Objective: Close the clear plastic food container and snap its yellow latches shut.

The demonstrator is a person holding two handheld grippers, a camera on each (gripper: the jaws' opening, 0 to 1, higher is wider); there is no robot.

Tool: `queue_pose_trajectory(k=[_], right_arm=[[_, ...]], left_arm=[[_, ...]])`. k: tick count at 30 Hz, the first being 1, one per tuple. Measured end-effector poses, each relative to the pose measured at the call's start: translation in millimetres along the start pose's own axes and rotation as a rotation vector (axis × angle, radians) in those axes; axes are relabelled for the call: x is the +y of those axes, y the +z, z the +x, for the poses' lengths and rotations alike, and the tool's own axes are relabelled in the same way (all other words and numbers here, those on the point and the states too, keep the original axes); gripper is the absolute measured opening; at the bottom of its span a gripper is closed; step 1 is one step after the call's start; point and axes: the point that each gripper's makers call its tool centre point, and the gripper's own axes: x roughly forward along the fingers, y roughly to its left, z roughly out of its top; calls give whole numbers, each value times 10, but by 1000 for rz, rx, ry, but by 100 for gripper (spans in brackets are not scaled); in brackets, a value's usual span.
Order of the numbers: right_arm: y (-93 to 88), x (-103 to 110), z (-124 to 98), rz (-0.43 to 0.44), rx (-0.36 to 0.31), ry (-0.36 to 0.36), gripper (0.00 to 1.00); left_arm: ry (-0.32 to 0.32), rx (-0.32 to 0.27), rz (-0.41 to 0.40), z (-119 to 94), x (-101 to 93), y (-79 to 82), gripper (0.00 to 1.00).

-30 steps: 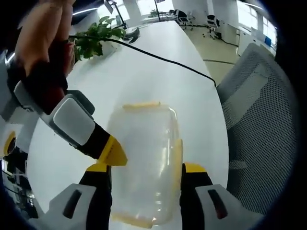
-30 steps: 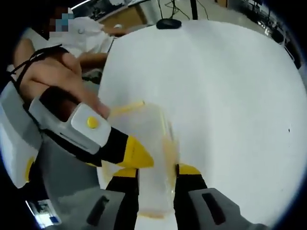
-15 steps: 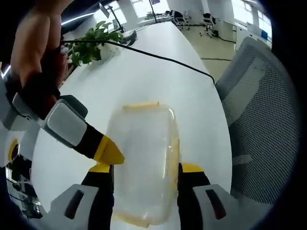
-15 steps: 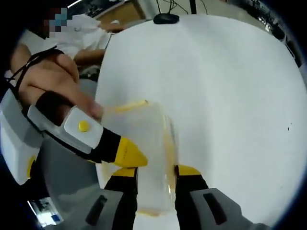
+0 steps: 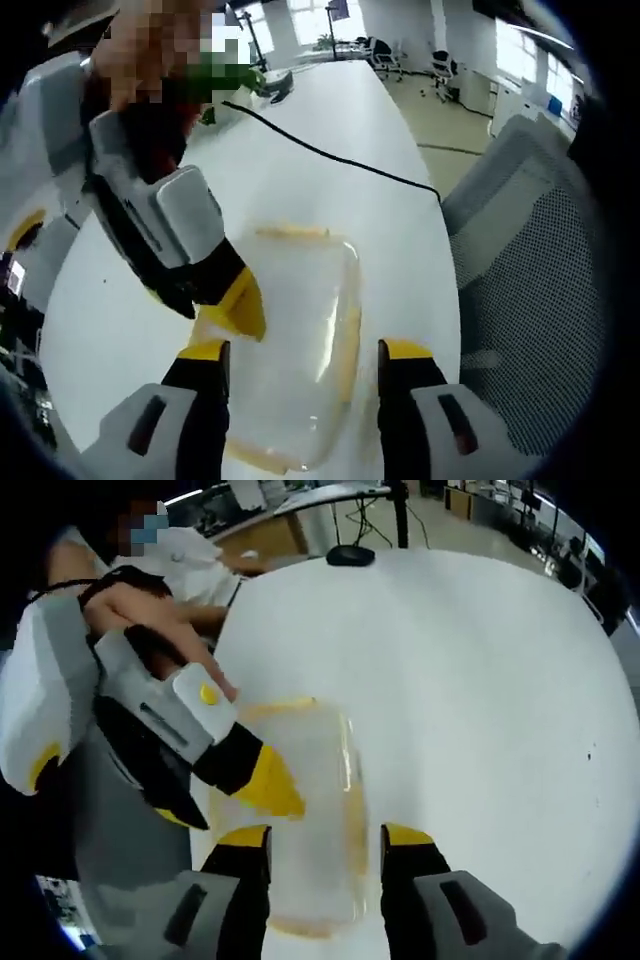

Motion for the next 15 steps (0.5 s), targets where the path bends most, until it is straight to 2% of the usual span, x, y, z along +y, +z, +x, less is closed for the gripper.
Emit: queue_pose_trajectory(k=[1, 3, 6, 7, 9, 15], right_arm=[[-6, 4, -19, 12, -14, -6, 44], [2, 9, -46, 21, -45, -14, 48], [20, 22, -104, 26, -100, -42, 64], [11, 33, -117, 20, -106, -49, 67], [-23, 66, -140, 1, -107, -67, 72], [-128, 174, -165, -26, -93, -95, 80]], left_arm=[[-16, 1, -44, -25, -1, -22, 65], [-42, 16, -72, -59, -4, -64, 68], [-69, 26, -133, -91, 4, -107, 82], [-68, 28, -134, -95, 16, -112, 86], [-66, 24, -116, -120, 55, -116, 88], [-87, 64, -54, -131, 91, -186, 94]])
